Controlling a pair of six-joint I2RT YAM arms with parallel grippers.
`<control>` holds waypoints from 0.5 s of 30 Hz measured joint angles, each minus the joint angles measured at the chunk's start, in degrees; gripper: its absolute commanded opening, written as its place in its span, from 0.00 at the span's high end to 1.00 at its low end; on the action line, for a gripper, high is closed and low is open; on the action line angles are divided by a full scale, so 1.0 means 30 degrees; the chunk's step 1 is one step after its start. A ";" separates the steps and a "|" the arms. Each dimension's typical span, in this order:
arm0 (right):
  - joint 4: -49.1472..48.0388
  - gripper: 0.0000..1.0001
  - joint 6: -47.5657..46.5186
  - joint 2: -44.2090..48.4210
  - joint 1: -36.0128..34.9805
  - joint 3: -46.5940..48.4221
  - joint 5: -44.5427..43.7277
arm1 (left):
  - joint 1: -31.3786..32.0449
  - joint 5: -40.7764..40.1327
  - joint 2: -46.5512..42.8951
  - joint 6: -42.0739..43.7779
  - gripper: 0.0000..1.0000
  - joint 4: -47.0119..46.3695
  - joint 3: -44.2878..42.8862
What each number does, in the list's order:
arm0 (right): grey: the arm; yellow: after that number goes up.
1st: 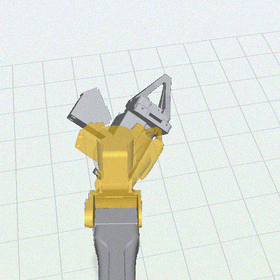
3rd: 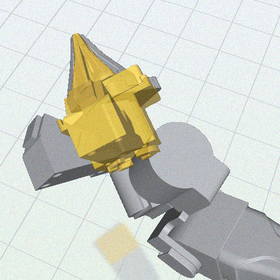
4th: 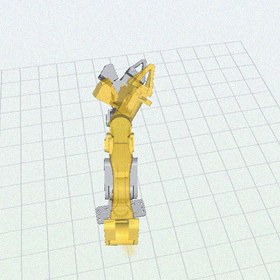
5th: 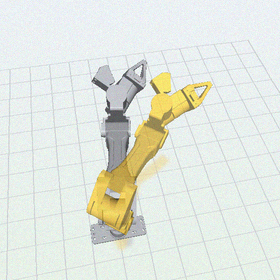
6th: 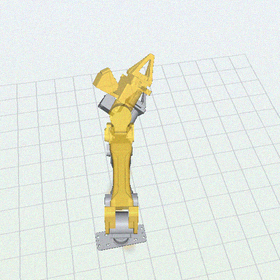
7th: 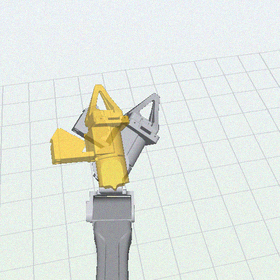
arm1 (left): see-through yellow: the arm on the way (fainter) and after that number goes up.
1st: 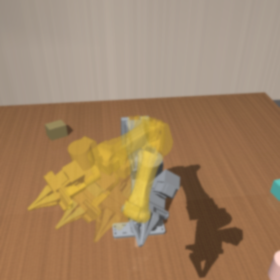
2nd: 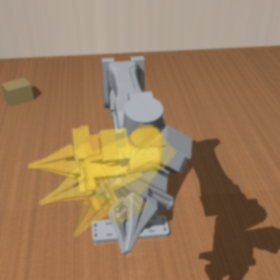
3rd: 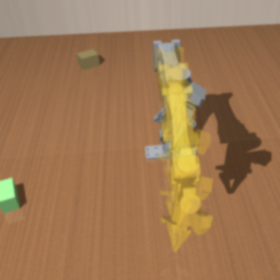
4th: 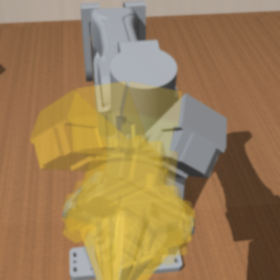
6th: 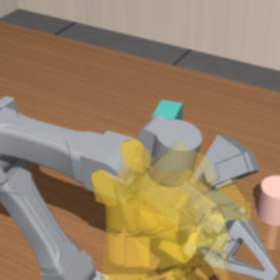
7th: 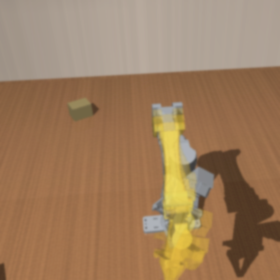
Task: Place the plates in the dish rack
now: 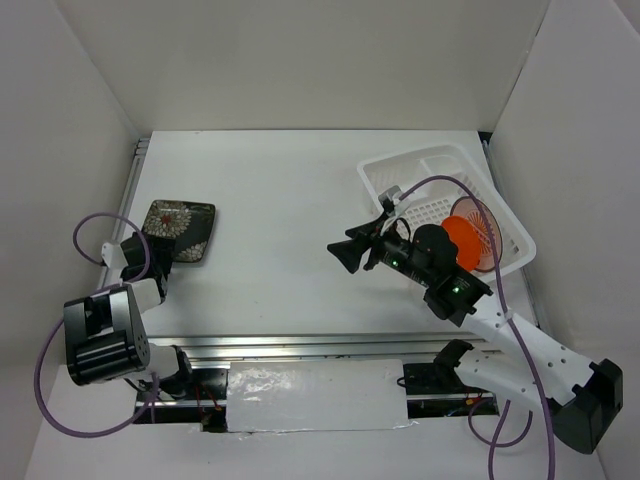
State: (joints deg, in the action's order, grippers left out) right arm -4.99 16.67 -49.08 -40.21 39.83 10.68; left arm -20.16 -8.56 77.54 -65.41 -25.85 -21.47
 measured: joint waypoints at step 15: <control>-0.0168 0.27 -0.0073 0.0590 0.0000 -0.0036 -0.0277 | -0.0117 0.0736 0.2637 0.0109 0.83 -0.1246 -0.0729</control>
State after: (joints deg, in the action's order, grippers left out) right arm -5.50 16.45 -47.31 -40.21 39.72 9.85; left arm -20.51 -6.35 85.45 -65.08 -29.58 -23.66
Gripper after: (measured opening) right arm 0.731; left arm 0.273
